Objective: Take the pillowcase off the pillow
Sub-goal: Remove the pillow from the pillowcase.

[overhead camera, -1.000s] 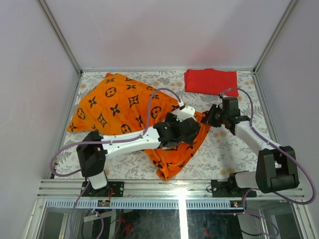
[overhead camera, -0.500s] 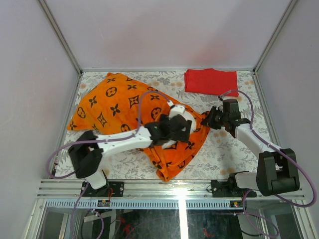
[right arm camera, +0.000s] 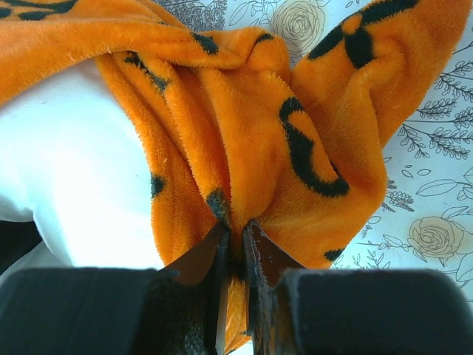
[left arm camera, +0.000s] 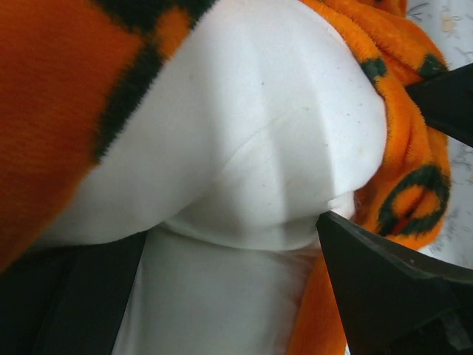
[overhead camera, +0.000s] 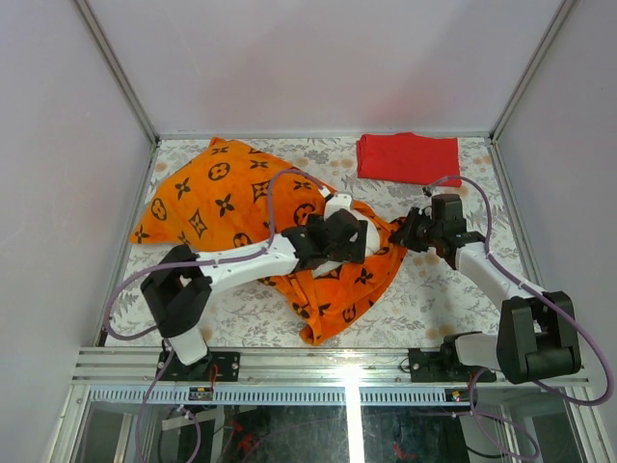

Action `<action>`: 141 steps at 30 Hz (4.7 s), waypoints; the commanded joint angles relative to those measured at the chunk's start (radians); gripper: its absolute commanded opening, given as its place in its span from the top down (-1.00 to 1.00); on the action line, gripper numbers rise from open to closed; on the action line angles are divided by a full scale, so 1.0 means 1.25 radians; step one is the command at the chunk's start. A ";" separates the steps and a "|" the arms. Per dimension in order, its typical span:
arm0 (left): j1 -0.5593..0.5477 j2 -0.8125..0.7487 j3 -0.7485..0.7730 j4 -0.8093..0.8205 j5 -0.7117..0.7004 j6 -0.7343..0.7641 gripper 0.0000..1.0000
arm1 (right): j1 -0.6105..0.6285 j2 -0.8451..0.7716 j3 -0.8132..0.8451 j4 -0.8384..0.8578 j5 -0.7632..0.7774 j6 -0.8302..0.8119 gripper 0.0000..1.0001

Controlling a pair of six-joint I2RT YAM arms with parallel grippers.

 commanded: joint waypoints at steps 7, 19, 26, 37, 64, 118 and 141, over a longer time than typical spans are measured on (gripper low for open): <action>-0.071 0.274 0.103 -0.283 -0.334 0.009 -0.25 | -0.002 -0.025 -0.015 -0.069 -0.004 -0.016 0.70; -0.014 0.008 -0.005 -0.083 -0.033 0.105 1.00 | -0.002 -0.226 0.013 -0.121 -0.028 -0.020 -0.99; 0.039 -0.104 0.033 -0.105 0.002 0.075 1.00 | 0.020 -0.460 0.071 -0.098 -0.111 0.021 -0.99; 0.075 -0.004 0.243 -0.124 -0.006 0.006 1.00 | 0.432 -0.457 0.063 -0.103 0.192 0.075 -1.00; 0.246 -0.089 0.320 -0.181 0.049 0.028 1.00 | 0.703 -0.225 0.008 0.048 0.448 0.091 0.27; 0.426 -0.285 0.207 -0.131 0.245 0.011 1.00 | 0.717 -0.108 0.301 0.068 0.388 0.029 -0.76; 0.410 -0.281 0.237 -0.150 0.208 0.025 1.00 | 0.759 0.112 0.291 0.091 0.426 0.066 1.00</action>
